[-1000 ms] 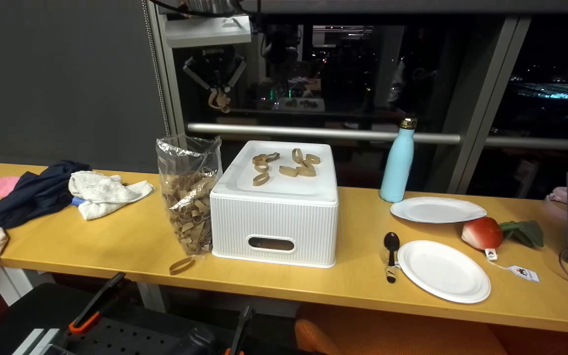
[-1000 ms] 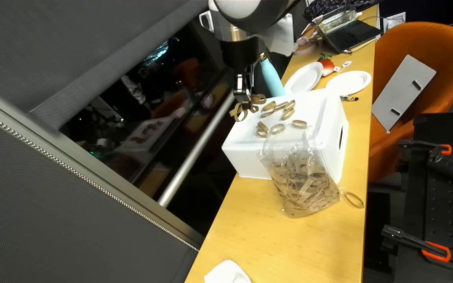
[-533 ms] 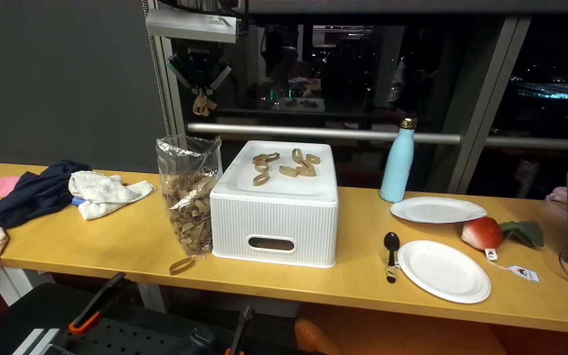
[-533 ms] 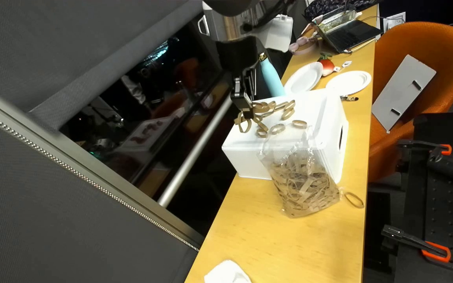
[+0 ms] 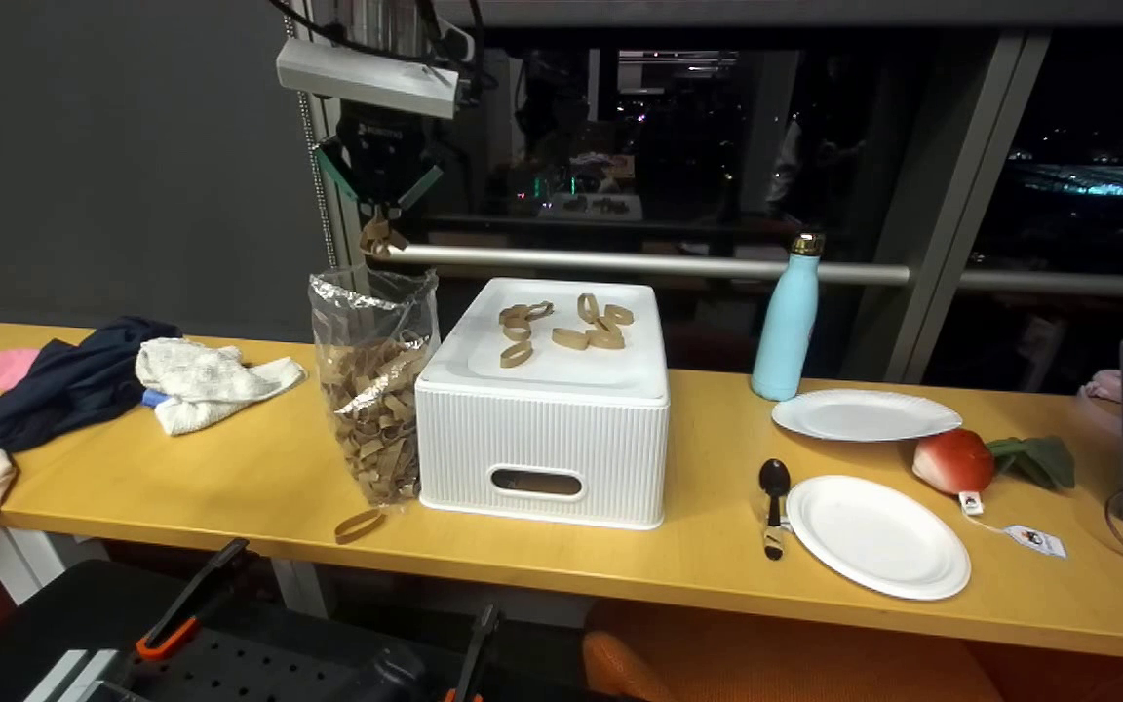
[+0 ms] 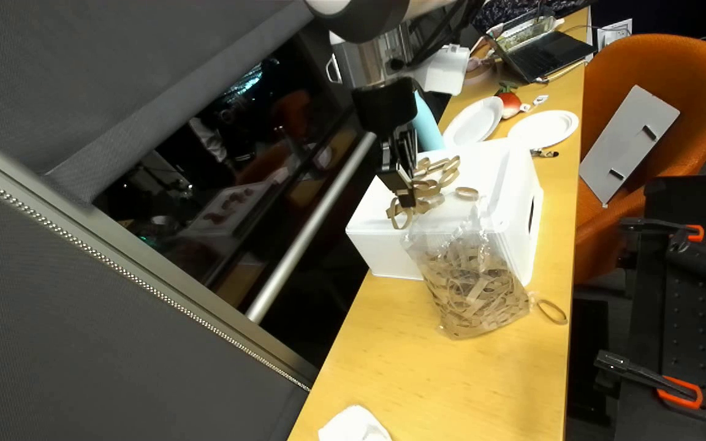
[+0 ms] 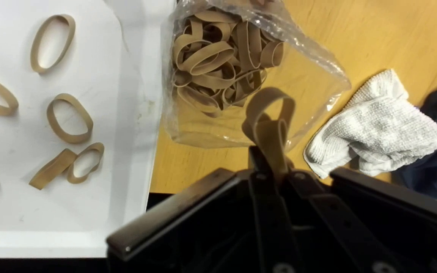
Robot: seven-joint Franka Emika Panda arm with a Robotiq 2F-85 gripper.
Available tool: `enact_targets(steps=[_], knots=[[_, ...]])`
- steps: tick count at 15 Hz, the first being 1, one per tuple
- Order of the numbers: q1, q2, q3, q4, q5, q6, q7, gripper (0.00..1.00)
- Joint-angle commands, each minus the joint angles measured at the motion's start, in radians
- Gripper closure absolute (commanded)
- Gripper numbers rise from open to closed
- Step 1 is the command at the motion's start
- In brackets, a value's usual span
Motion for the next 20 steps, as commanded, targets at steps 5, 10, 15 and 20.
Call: enact_targets(steps=[5,10,15,20], knots=[[0.005,0.031,0.001,-0.005,0.040,-0.063,-0.004,0.99],[0.007,-0.004,-0.002,-0.035,0.025,-0.106,0.018,0.99],[0.011,-0.036,-0.005,-0.062,0.016,-0.108,0.033,0.99],[0.011,-0.080,-0.012,-0.102,0.013,-0.098,0.047,0.99]])
